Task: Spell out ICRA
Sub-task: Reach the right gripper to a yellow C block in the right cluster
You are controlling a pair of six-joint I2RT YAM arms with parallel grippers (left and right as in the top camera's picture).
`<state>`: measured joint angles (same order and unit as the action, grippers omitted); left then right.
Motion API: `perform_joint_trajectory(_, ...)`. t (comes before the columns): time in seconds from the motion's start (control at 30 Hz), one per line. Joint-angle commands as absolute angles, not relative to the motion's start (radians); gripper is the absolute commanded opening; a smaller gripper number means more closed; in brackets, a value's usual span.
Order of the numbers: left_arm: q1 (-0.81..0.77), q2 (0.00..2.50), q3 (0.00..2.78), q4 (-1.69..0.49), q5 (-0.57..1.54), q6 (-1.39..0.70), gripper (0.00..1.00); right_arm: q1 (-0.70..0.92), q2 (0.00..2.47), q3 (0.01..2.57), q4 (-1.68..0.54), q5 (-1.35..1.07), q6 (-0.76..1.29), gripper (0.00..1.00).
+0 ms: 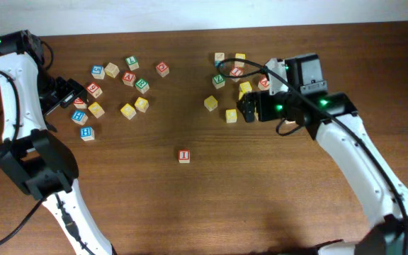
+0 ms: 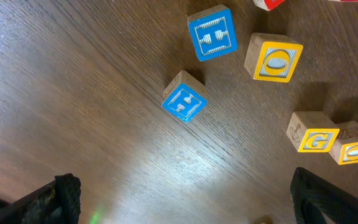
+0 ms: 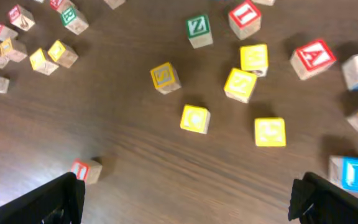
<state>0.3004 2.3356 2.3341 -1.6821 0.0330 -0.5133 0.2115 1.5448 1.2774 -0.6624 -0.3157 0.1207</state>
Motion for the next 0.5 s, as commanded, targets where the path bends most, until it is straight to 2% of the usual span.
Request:
perform_joint_trajectory(0.0, 0.302, 2.324, 2.338, -1.681, 0.022, -0.504, 0.99, 0.216, 1.623, 1.29, -0.591, -0.359, 0.194, 0.95)
perform_joint_trajectory(0.07, 0.302, 2.324, 2.338, -1.681, 0.022, -0.504, 0.99, 0.216, 1.683, 1.29, -0.558, -0.354, 0.196, 0.92)
perform_joint_trajectory(0.2, 0.302, 2.324, 2.338, -1.681, 0.022, -0.504, 0.99, 0.247, 1.787, 1.29, -0.532, -0.244, 0.223, 0.79)
perform_joint_trajectory(0.27, 0.302, 2.324, 2.338, -1.681, 0.022, -0.504, 0.99, 0.292, 1.824, 1.29, -0.511, -0.182, 0.223, 0.78)
perform_joint_trajectory(0.37, 0.302, 2.324, 2.338, -1.681, 0.022, -0.504, 0.99, 0.378, 1.849, 1.29, -0.459, 0.027, 0.352, 0.73)
perform_joint_trajectory(0.47, 0.302, 2.324, 2.338, -1.681, 0.022, -0.504, 0.99, 0.413, 1.869, 1.29, -0.425, 0.118, 0.398, 0.73)
